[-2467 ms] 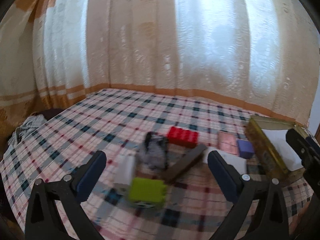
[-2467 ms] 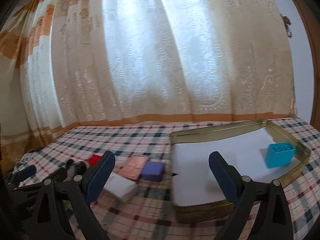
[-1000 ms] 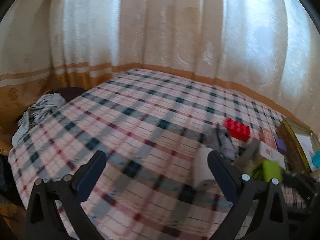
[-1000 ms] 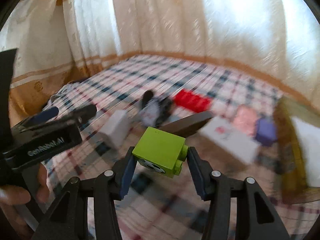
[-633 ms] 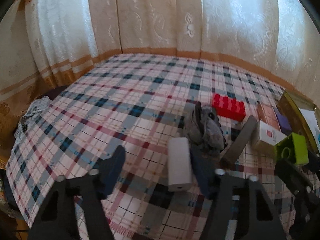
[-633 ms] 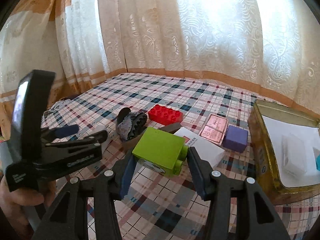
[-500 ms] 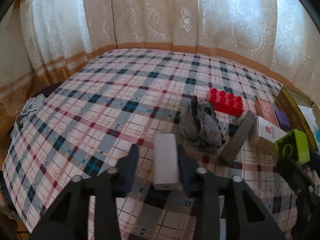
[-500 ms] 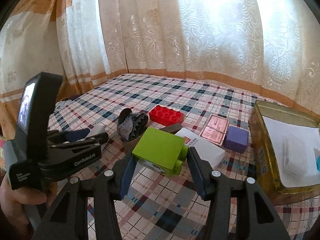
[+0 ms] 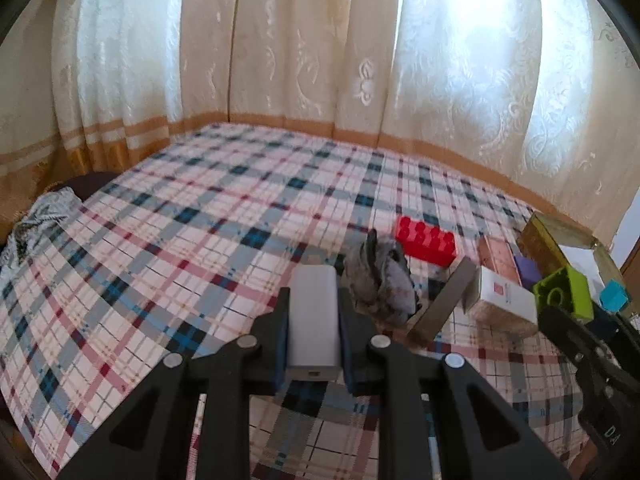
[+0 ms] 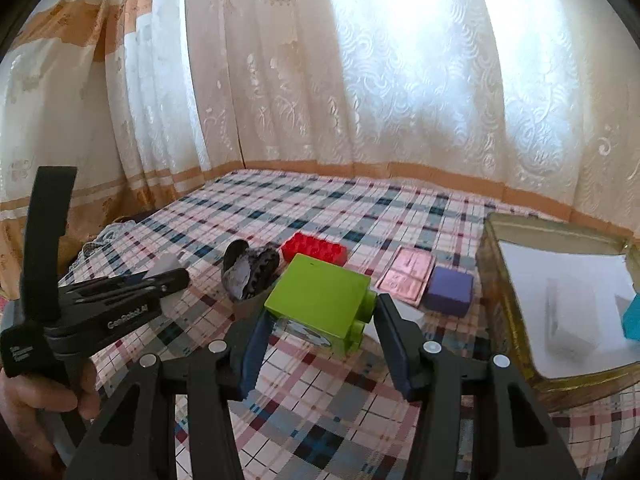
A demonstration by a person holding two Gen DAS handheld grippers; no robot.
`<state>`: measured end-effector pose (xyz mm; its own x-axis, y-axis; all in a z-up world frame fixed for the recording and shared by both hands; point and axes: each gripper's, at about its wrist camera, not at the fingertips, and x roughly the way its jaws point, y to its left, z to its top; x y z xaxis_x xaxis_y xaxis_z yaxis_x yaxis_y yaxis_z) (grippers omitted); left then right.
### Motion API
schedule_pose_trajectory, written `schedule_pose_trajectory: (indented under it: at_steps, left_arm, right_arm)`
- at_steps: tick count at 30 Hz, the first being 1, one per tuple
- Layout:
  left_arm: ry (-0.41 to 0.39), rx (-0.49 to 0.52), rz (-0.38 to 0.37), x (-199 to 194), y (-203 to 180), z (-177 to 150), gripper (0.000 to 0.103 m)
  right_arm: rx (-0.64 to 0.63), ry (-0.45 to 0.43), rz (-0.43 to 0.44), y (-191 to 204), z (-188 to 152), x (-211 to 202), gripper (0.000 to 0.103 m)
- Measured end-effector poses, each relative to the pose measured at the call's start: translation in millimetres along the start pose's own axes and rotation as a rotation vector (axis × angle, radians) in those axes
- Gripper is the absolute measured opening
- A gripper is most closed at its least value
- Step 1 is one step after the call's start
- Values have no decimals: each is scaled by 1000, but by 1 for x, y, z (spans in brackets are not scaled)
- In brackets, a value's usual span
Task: Organize rigid objects
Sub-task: 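Grasp the small white box with the left tool while the right tool holds the green block, then carry the green block and white box over the gold tray with both tools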
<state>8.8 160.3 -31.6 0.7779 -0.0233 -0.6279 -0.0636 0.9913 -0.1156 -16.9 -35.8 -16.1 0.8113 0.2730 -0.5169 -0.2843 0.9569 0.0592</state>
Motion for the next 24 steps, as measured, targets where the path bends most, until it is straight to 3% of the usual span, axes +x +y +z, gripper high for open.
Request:
schedule_pose_trajectory:
  at_steps: [7, 16, 24]
  left_arm:
    - [-59, 35, -1, -14, -25, -2, 20]
    - [-135, 139, -58, -33, -84, 4, 20]
    - [-164, 172, -86, -41, -119, 8, 20]
  right_arm:
    - [-23, -117, -72, -8, 10, -23, 54]
    - [-6, -122, -113, -37, 12, -34, 54]
    - [10, -128, -172, -70, 10, -45, 54]
